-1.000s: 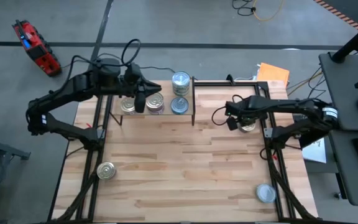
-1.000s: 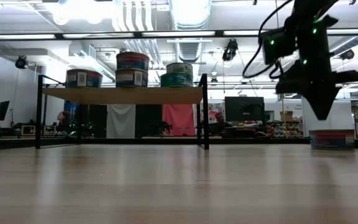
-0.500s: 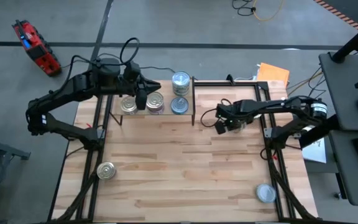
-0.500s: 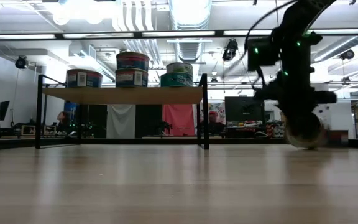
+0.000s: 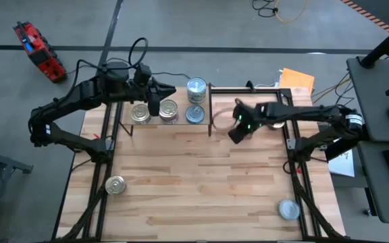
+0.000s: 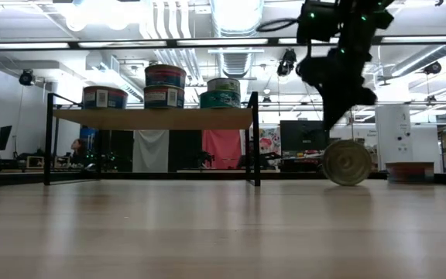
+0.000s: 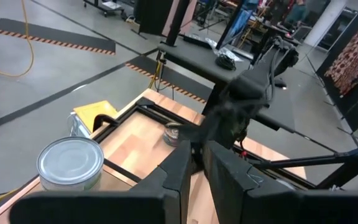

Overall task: Stack canned seafood by type on shelf
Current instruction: Move the blue and pink tuna can to the center of the table, then stack the blue and pink tuna can on top of the blue and pink tuna can on the shelf

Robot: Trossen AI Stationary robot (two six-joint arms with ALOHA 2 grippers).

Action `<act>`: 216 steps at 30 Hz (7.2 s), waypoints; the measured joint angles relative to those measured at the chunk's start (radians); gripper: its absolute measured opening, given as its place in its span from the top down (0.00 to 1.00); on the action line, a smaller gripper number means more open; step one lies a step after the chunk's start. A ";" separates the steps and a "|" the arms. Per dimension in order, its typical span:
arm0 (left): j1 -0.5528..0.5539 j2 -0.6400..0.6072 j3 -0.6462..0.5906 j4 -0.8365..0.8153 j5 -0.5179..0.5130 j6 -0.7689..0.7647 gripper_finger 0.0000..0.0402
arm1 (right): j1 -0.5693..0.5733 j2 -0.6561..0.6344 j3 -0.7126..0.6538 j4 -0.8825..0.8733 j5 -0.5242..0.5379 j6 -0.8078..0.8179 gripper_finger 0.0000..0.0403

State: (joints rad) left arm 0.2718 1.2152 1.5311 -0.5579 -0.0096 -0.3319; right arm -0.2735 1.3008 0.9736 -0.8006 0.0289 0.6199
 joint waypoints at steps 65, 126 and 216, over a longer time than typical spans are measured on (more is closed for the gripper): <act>-0.068 0.001 -0.002 0.009 -0.076 0.050 0.91 | -0.027 0.036 -0.177 0.171 -0.063 -0.051 0.97; -0.677 0.465 -0.495 0.610 -0.427 -0.304 1.00 | 0.377 0.121 -0.190 0.478 0.031 0.410 0.98; -0.465 0.811 -0.304 0.628 -0.168 0.141 1.00 | 0.471 -0.009 -0.201 0.365 0.098 0.645 0.59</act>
State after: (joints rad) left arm -0.1928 2.0258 1.2268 0.0700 -0.1776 -0.1908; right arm 0.1974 1.2922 0.7725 -0.4355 0.1271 1.2646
